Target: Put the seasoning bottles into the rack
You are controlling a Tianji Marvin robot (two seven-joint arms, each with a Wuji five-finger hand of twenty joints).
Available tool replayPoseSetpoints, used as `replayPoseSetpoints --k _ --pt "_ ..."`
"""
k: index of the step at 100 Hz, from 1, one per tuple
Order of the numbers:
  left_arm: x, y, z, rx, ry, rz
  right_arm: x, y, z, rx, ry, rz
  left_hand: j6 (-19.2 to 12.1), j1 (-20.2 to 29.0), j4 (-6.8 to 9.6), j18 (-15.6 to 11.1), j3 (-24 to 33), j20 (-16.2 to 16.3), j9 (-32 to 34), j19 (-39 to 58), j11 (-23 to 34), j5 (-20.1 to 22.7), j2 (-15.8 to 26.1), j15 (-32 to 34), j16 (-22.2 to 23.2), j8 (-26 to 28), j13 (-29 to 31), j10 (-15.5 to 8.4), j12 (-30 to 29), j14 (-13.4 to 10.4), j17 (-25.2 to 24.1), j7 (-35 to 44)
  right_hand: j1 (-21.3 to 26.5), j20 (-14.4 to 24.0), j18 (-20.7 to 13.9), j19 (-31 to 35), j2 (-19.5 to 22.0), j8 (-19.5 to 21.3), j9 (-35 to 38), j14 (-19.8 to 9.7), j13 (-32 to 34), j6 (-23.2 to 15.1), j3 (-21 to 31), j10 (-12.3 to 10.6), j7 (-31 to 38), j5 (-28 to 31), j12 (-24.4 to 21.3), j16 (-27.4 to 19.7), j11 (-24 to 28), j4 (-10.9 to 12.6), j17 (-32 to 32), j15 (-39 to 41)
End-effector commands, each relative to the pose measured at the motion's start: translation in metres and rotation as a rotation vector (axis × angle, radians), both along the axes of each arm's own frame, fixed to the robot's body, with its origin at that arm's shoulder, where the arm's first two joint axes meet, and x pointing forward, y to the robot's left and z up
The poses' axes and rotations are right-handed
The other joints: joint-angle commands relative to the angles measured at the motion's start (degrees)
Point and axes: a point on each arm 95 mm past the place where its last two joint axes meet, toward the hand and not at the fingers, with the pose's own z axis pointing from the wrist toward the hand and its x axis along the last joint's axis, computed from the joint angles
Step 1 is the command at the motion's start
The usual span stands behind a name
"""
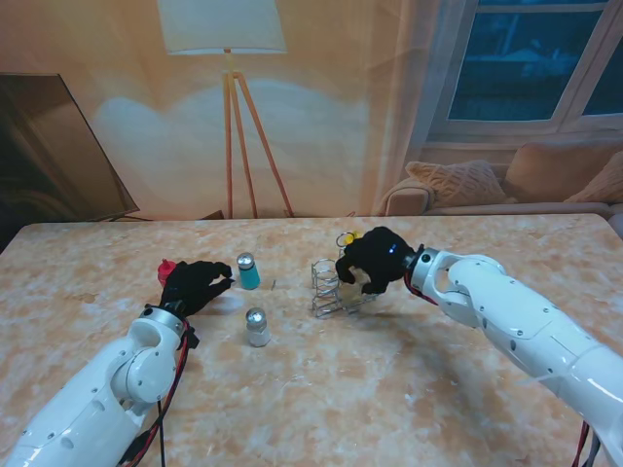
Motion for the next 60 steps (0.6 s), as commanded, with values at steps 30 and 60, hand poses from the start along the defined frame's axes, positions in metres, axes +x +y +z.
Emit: replayPoseSetpoints --k 30,60 --pt "-0.0005 -0.0014 -0.0009 0.002 0.013 -0.008 0.0011 0.0056 -0.0085 -0.024 0.034 -0.007 -0.4 1.6 1.17 1.0 1.0 0.9 -0.8 0.7 0.5 -0.2 -0.3 1.1 1.4 0.7 -0.2 -0.4 0.8 0.2 -0.5 1.2 5.4 1.5 -0.9 0.7 4.3 -1.6 3.0 -1.9 -0.3 0.4 5.1 -8.5 2.3 1.4 2.1 0.5 3.9 2.4 -0.3 -2.7" --pt "-0.0005 -0.001 -0.0008 0.002 0.012 -0.007 0.0012 0.0068 -0.0087 -0.028 0.054 -0.022 -0.4 1.6 1.18 1.0 1.2 0.9 -0.8 0.7 0.6 -0.4 -0.6 1.2 1.5 0.6 -0.1 -0.4 0.8 0.2 -0.5 1.2 1.7 1.3 0.1 -0.6 8.8 -6.5 1.1 0.2 -1.9 3.0 0.8 -6.4 0.9 -1.2 -1.3 -2.3 0.5 2.3 -1.6 -7.2"
